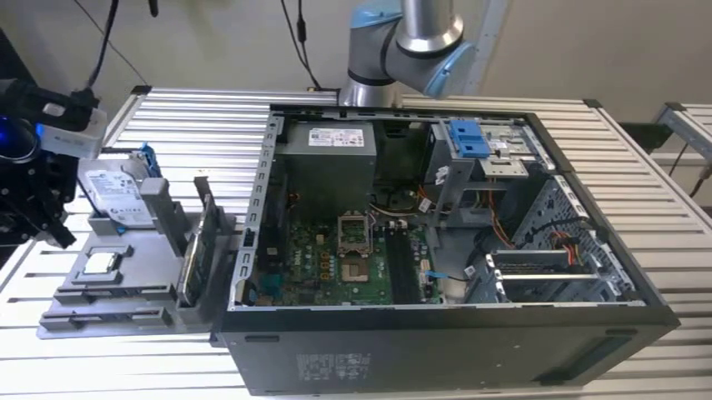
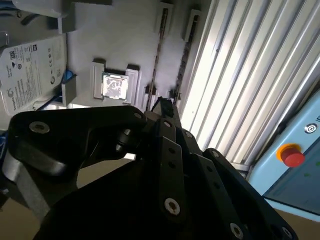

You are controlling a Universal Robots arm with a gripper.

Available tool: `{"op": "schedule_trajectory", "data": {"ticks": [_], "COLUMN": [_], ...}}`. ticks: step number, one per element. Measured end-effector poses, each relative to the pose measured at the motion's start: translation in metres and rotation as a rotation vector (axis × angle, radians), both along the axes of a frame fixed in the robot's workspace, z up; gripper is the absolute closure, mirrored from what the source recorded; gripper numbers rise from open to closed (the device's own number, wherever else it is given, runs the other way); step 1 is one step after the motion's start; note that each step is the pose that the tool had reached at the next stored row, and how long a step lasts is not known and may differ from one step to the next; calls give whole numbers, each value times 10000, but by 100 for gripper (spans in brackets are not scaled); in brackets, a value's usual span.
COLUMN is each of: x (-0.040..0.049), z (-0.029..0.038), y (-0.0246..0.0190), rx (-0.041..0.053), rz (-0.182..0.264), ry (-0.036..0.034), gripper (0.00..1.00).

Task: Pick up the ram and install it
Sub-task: 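Pick up the ram and move it above insertion slot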

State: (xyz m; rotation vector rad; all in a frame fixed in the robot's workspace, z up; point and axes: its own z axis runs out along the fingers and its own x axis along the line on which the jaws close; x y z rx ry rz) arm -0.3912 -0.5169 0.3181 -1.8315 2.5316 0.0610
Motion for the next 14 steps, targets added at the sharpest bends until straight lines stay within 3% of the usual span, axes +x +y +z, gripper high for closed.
{"op": "schedule_trajectory", "data": {"ticks": [14], "x": [0], "z": [-39], "y": [-19], "rx": [-10], "rz": [1533], "ry": [0], "gripper": [89]}}
